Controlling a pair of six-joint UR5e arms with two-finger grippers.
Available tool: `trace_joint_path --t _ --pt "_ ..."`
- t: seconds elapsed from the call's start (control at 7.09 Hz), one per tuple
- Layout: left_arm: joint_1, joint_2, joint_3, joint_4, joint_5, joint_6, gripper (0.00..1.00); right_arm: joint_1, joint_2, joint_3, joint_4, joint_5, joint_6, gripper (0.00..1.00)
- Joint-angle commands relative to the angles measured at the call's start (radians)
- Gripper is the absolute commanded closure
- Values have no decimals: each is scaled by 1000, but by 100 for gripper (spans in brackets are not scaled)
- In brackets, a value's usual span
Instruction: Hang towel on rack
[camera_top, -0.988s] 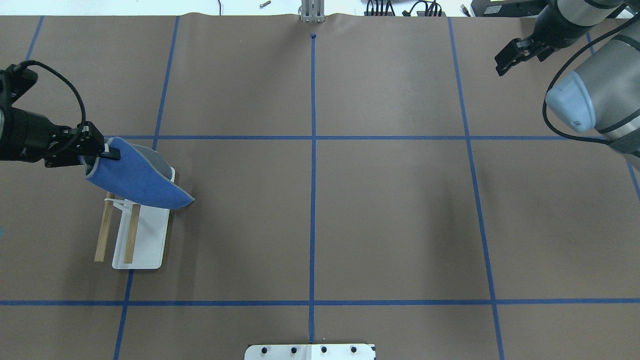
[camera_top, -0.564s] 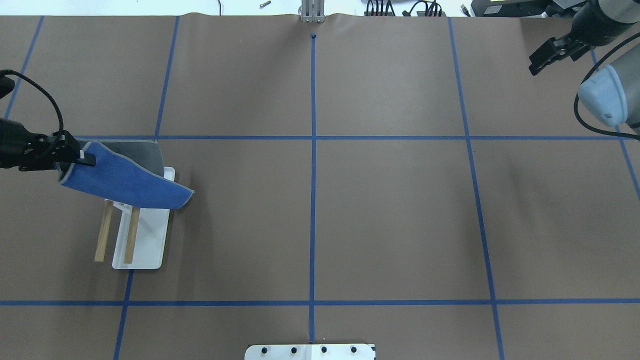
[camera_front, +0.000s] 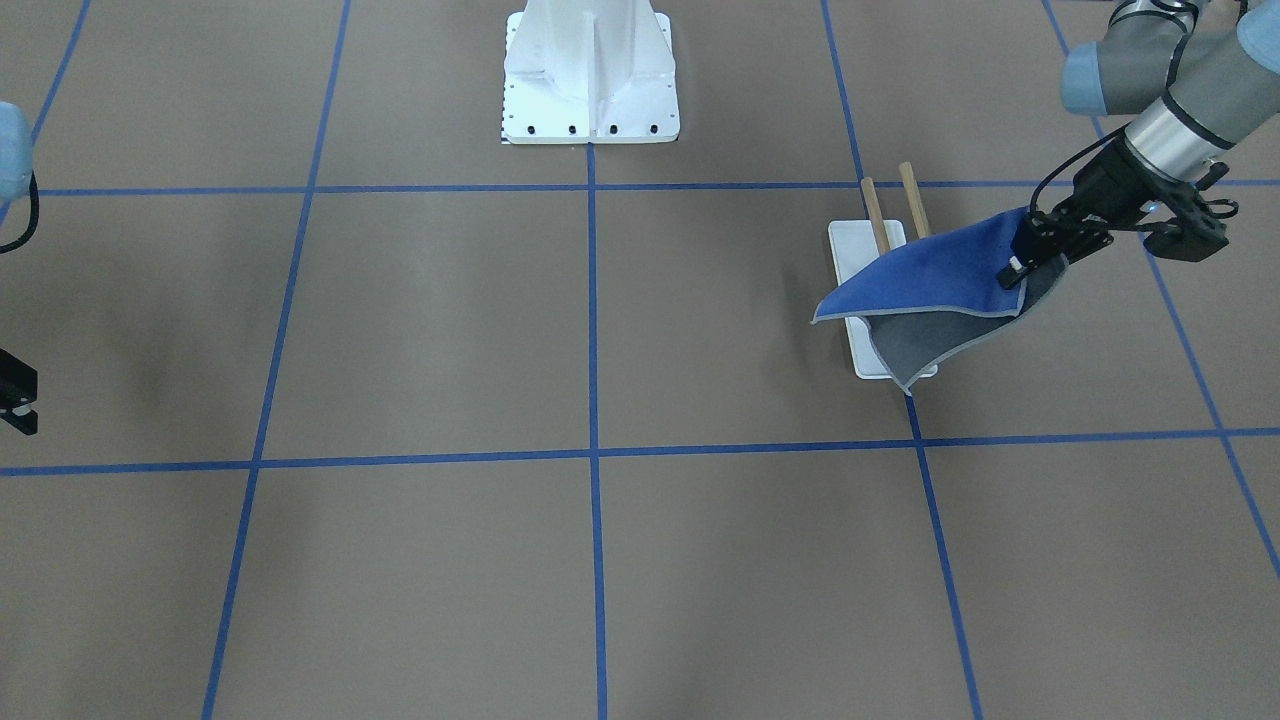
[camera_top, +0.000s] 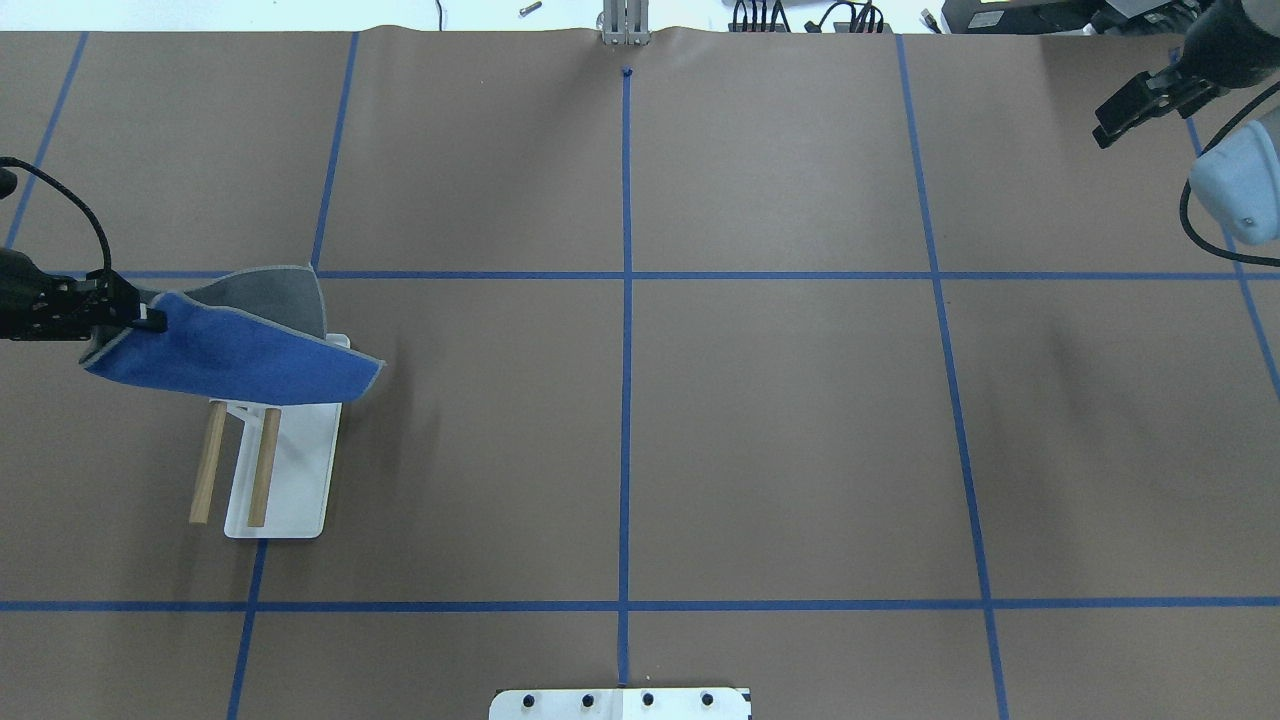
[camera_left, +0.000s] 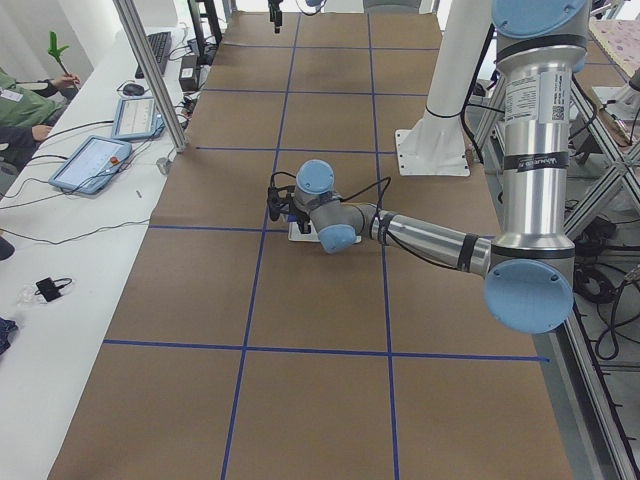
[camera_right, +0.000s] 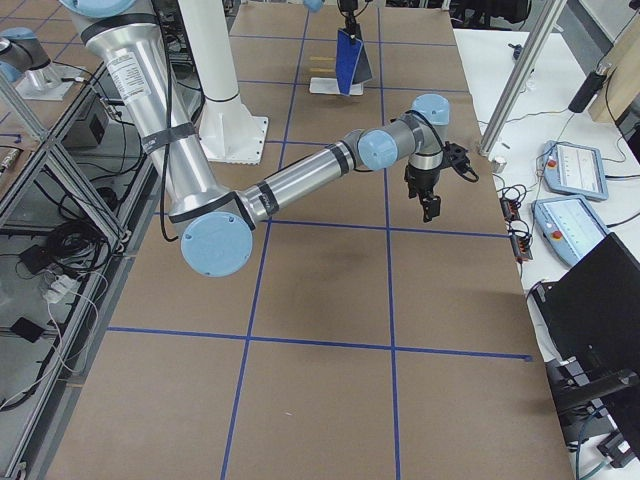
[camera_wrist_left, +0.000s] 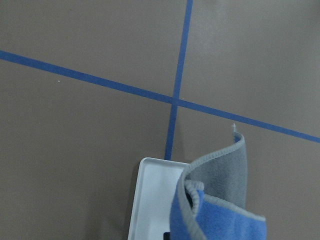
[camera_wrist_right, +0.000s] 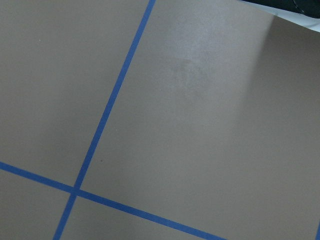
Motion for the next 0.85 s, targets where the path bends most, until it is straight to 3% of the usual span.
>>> trace_joint_path --t 0.0,0.42,0.71 --pt "-29 -5 8 4 1 6 1 21 -16 -6 -1 2 -33 0" --pt "-144 0 28 120 -10 293 1 102 -65 -68 1 34 -142 0" --pt "-256 8 33 295 -10 658 1 159 -121 -78 1 19 -224 0"
